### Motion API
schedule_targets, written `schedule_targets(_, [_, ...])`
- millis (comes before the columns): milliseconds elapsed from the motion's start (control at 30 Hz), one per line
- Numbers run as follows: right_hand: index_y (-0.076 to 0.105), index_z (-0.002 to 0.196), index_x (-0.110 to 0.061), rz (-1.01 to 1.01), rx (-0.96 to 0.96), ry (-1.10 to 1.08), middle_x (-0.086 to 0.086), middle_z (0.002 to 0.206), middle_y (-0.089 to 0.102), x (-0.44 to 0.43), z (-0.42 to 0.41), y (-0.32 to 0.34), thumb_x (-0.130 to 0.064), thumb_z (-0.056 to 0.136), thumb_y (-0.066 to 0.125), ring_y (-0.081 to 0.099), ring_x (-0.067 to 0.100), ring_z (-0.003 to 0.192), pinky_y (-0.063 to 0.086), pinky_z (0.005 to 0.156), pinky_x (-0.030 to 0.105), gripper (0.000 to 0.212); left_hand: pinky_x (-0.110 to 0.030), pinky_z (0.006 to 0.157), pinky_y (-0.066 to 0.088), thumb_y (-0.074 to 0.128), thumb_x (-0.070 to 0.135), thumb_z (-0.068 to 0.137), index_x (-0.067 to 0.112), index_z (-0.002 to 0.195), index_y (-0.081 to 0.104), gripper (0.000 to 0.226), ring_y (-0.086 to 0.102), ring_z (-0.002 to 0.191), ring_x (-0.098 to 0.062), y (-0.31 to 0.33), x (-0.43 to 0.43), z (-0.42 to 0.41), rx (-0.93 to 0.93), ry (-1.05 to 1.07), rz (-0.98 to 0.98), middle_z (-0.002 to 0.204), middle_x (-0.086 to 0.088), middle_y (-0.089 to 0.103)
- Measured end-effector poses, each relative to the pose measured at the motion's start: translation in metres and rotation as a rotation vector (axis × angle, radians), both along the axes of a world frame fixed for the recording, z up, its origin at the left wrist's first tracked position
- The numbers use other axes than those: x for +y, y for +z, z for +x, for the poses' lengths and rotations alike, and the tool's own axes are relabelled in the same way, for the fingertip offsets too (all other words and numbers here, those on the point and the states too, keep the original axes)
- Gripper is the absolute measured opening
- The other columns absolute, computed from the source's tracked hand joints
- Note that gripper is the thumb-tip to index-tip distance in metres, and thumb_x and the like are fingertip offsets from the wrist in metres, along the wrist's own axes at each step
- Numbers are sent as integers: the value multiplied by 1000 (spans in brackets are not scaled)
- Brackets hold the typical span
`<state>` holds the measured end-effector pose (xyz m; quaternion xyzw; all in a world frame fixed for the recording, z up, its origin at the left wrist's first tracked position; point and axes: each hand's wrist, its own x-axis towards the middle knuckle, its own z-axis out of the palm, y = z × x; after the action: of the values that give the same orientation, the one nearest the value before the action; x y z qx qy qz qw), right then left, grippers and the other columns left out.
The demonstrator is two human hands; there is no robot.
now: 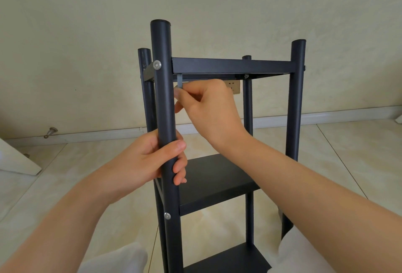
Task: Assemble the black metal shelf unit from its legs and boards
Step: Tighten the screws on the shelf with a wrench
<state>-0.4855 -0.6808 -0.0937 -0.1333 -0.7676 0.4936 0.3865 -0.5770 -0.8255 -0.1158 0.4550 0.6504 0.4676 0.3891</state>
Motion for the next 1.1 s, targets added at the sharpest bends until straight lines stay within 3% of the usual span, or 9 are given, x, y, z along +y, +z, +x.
schedule_targets(133, [73, 74, -1, 44, 58, -43, -7, 64, 65, -1, -8, -5, -12, 98, 58, 51, -5, 50, 37, 59, 8, 30, -40, 80, 59, 62, 51, 86, 28, 79, 58, 24, 62, 64, -23, 0, -1, 0, 7, -7, -10, 70, -6, 57])
schedule_targets(300, [71, 70, 1, 154, 142, -137, -3, 66, 70, 1, -20, -14, -11, 96, 62, 53, -3, 53, 36, 60, 7, 30, -40, 80, 59, 63, 50, 87, 27, 81, 58, 24, 62, 65, -24, 0, -4, -1, 1, -15, -19, 70, -6, 57])
schedule_targets(400, [61, 59, -5, 196, 229, -169, -25, 52, 45, 0, -25, -16, -4, 93, 64, 51, -14, 54, 34, 58, 3, 34, -41, 80, 59, 63, 49, 87, 27, 82, 59, 23, 62, 65, -25, 0, -5, 0, 3, -21, -26, 70, -6, 57])
schedule_targets(467, [55, 59, -15, 209, 276, -176, -29, 49, 30, -1, -27, -17, 0, 91, 64, 49, -18, 54, 33, 57, 1, 37, -42, 81, 59, 63, 49, 88, 27, 82, 59, 23, 62, 65, -25, 0, -5, 0, 2, -24, -26, 71, -6, 57])
schedule_targets(633, [50, 57, -15, 195, 260, -186, -28, 45, 28, -3, -29, -16, -1, 92, 64, 50, -15, 53, 32, 55, 2, 40, -42, 81, 60, 63, 48, 87, 26, 80, 58, 24, 62, 65, -23, 3, -5, 1, 10, -9, -44, 70, -6, 57])
schedule_targets(700, [49, 57, -14, 189, 210, -185, -27, 46, 34, 0, -29, -17, -5, 94, 62, 51, -10, 53, 33, 56, 4, 40, -40, 78, 60, 62, 46, 88, 24, 79, 58, 24, 61, 63, -23, 4, -5, 4, 23, 13, -49, 68, -6, 57])
schedule_targets(800, [68, 68, 3, 118, 60, -111, -19, 55, 55, 4, -24, -21, -10, 97, 58, 54, -6, 54, 36, 58, 7, 33, -37, 70, 61, 58, 26, 97, 16, 74, 55, 25, 59, 55, -23, 3, -1, 8, 112, 130, -18, 61, -8, 55])
schedule_targets(933, [72, 82, 1, 38, -76, -75, 5, 67, 69, 11, -11, -26, -10, 98, 54, 54, -1, 54, 41, 57, 11, 26, -33, 59, 60, 54, 8, 97, 6, 71, 48, 27, 54, 45, -20, -3, 7, 11, 195, 296, 28, 52, -7, 51])
schedule_targets(1100, [72, 83, -8, 63, -234, -114, -8, 60, 59, 28, 14, -33, -12, 99, 51, 59, 23, 64, 46, 62, 27, 27, -34, 58, 59, 53, 10, 100, 8, 75, 47, 26, 52, 45, -20, -3, 8, 3, 157, 329, 20, 54, -4, 50])
